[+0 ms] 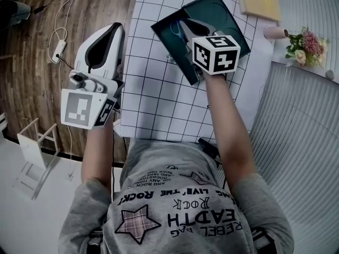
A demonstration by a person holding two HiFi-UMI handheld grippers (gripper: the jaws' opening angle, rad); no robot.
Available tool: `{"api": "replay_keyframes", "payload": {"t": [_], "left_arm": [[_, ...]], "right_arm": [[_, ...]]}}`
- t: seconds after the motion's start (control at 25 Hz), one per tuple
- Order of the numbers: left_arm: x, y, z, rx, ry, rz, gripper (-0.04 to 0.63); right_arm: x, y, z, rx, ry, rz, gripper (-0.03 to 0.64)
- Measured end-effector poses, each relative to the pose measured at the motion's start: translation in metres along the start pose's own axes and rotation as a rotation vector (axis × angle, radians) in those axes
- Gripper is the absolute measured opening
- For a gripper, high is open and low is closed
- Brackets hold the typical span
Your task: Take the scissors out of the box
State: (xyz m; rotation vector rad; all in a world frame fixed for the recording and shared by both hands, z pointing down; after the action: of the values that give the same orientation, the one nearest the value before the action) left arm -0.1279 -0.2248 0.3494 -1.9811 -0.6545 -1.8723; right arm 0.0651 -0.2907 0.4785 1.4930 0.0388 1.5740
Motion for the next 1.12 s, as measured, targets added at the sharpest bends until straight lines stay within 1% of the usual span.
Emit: {"api": "replay_keyframes", "payload": {"t": [0.28, 0.68, 0.88, 0.96, 1.12], "left_arm": [[0.005, -0.001, -0.001, 0.005, -0.012, -0.005, 0.009], [0.012, -0.005, -0.001, 0.011, -0.028, -0.012, 0.009], [0.013, -0.008, -0.001, 0.012, -0.036, -0.011, 0.009], [0.014, -0.009, -0.001, 0.013, -0.039, -0.013, 0.009], [0.015, -0.011, -0.003, 0.009, -0.046, -0.010, 0.009]], "right_arm": [[0.013, 0.019, -0.007, 0.023, -0.067, -0.107, 0.017], [0.036, 0.044, -0.008, 0.050, -0.037, -0.230, 0.018], [0.043, 0.048, -0.003, 0.092, -0.024, -0.269, 0.017], [0.044, 0.050, -0.004, 0.085, -0.019, -0.280, 0.017], [0.048, 0.054, -0.010, 0.038, 0.014, -0.317, 0.017]]}}
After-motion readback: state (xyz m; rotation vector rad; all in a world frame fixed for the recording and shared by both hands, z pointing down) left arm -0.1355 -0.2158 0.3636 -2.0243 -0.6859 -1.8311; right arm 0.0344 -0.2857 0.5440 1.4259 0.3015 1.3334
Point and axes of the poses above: the fingertips, and each gripper's own axes: y forward along the fingers, z to its right, x out of its underside, the point moved 5 cm from there along -y, backward along the fingers
